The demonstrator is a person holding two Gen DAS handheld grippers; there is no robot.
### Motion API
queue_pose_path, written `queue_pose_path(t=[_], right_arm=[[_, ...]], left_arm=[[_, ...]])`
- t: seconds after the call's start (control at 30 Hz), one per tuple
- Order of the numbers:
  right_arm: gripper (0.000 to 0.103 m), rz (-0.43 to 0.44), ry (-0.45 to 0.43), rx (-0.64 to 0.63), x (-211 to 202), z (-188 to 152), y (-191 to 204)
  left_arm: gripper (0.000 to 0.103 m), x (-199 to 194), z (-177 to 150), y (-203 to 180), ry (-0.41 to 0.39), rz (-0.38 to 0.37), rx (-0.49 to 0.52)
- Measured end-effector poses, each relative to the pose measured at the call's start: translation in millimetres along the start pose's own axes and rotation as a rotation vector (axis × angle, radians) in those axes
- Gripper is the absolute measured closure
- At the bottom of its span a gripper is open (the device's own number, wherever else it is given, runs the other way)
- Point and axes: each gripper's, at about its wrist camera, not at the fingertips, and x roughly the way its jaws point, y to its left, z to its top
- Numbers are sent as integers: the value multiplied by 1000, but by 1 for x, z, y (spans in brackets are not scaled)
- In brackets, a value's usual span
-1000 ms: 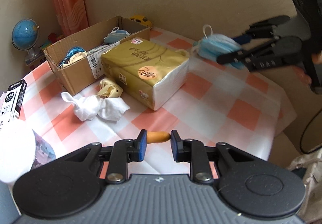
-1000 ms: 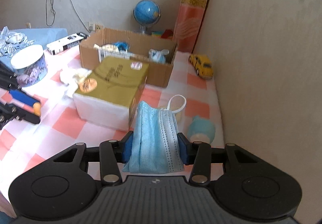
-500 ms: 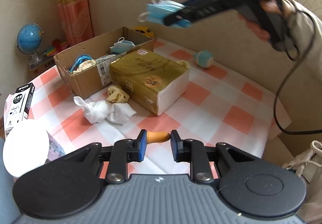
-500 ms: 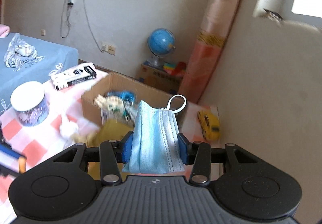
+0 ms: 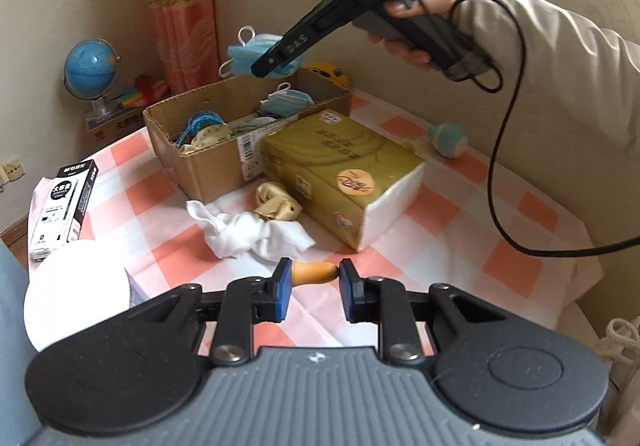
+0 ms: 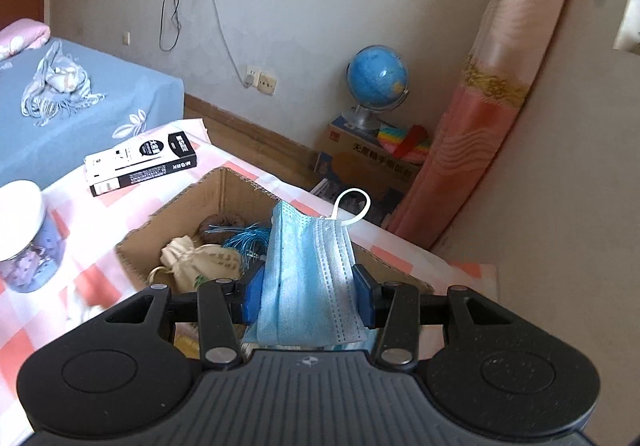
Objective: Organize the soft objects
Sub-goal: 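Carry the mask with the right gripper into the box and release while the left holds the earplug, then carry the orange earplug with the left gripper into the box and open it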
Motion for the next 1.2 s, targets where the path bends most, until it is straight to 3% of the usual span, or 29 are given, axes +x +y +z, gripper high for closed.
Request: queue_pose_path(t=[0.1, 0.23, 0.43, 0.73, 1.0, 1.2], right_arm=[[21, -31, 12, 9, 17, -4, -1], [15, -29, 29, 67, 19, -13, -6], [0, -35, 4, 105, -12, -29, 2], [0, -48, 37, 180, -65, -67, 25], [0, -105, -27, 310, -117, -122, 45], [0, -162, -24, 393, -135, -157, 56]], left_arm=[[80, 2, 2, 3, -3, 4, -7], [80, 4, 6, 5, -9, 0, -4], [80, 6, 12, 9, -12, -10, -19], [80, 8, 31, 13, -14, -13, -41], [80, 14, 52, 11, -21, 3, -24], [80, 29, 80, 13, -19, 32, -5]])
